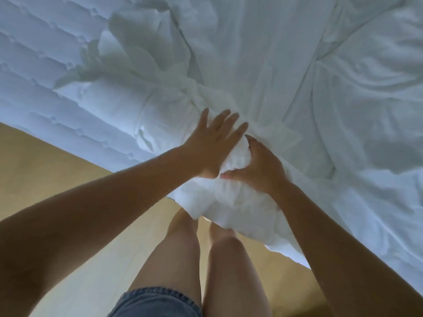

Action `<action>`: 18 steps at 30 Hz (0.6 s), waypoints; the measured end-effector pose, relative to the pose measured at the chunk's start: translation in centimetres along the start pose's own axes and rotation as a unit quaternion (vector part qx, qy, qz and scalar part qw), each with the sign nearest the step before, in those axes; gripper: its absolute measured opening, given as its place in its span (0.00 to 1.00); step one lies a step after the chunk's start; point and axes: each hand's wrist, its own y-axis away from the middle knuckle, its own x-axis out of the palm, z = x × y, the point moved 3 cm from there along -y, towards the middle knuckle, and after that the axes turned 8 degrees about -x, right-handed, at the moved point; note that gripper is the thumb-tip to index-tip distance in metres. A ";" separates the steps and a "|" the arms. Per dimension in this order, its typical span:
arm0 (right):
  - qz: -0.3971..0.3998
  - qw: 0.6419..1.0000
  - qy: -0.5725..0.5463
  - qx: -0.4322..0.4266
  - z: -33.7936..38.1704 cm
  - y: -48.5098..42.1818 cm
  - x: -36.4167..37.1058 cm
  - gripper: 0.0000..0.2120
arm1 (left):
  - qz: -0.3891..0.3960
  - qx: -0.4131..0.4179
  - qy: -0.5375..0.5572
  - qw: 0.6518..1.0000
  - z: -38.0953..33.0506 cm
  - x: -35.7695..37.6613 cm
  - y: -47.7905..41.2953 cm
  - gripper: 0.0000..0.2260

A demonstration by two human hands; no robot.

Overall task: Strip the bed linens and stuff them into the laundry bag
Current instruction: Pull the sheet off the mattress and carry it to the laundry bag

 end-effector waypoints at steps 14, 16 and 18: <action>-0.168 0.939 0.282 -0.103 2.2 4.2 0.2 0.57 | 0.016 -0.024 0.069 0.997 0.3 -3.7 -2.8 0.30; -0.151 0.930 0.323 -0.087 2.0 4.3 -0.3 0.62 | 0.067 -0.028 0.097 0.993 -0.2 -4.3 -3.3 0.23; -0.112 0.935 0.323 -0.097 1.8 4.2 -0.5 0.60 | 0.153 -0.047 0.154 0.975 -0.5 -2.9 -3.3 0.23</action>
